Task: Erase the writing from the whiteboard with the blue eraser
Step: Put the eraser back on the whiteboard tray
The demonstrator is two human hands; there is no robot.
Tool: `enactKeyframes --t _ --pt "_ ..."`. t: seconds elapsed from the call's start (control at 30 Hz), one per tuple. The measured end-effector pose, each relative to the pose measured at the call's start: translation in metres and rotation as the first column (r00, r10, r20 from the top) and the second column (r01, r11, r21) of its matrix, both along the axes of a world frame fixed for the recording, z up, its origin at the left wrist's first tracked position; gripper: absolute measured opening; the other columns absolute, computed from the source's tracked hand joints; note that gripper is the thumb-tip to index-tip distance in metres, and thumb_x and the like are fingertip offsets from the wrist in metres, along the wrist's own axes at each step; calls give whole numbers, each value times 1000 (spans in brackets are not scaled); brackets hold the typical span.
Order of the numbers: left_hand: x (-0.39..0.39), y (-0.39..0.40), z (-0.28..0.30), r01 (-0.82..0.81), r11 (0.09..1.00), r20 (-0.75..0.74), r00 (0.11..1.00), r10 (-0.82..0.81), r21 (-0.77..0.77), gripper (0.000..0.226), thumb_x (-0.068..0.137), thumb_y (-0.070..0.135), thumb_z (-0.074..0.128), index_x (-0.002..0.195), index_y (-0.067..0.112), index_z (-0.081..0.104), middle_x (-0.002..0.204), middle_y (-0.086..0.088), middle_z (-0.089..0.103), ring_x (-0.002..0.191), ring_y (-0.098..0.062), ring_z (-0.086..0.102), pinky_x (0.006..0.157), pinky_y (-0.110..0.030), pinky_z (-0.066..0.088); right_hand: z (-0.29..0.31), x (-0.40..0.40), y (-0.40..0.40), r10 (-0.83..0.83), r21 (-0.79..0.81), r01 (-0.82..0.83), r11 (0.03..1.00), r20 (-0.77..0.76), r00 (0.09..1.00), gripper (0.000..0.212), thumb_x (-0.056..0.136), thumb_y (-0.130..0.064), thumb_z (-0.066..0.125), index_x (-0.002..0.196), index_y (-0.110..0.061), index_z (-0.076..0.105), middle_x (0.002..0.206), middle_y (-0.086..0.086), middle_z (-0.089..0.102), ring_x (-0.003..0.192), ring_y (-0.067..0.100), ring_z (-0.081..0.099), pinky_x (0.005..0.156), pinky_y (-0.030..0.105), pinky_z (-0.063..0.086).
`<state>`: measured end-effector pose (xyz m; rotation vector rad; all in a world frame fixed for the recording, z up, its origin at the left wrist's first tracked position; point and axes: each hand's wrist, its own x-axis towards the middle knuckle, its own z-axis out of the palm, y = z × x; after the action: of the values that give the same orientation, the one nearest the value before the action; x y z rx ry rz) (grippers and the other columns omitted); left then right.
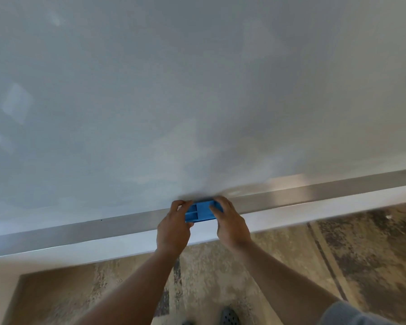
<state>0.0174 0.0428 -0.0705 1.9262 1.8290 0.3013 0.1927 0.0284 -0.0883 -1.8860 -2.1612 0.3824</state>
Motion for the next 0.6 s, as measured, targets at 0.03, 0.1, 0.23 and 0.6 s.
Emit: enactKeyframes --t 0.03,0.1,0.23,0.6 --pt "0 -1 -1 -4 1000 -4 1000 4 1 59 88 22 70 141 32 45 143 11 40 99 -17 66 84 -35 57 -1 0 0 4 -1 -4 1000 -4 1000 56 69 4 78 121 -12 64 136 8 50 114 24 61 65 34 62" --pt "2 -2 -2 -6 1000 -18 1000 6 8 58 90 20 68 142 31 44 145 10 38 98 -19 67 81 -35 58 -5 0 0 7 5 -7 1000 -15 1000 58 70 4 77 124 -11 62 140 8 47 116 24 60 63 33 62" --pt "9 -9 -4 -14 1000 -78 997 15 18 60 95 17 59 149 27 35 151 7 30 97 -21 67 76 -32 57 -13 -3 -7 9 -17 -9 1000 -24 1000 68 62 2 84 126 -6 62 145 12 49 134 28 48 80 35 60" --pt "14 -29 3 45 999 -107 993 -42 28 56 103 39 42 155 26 24 162 9 21 143 -10 34 109 -28 38 -18 -6 -27 45 48 -50 998 100 994 88 62 -33 89 137 -7 52 149 14 43 137 28 41 102 42 47"
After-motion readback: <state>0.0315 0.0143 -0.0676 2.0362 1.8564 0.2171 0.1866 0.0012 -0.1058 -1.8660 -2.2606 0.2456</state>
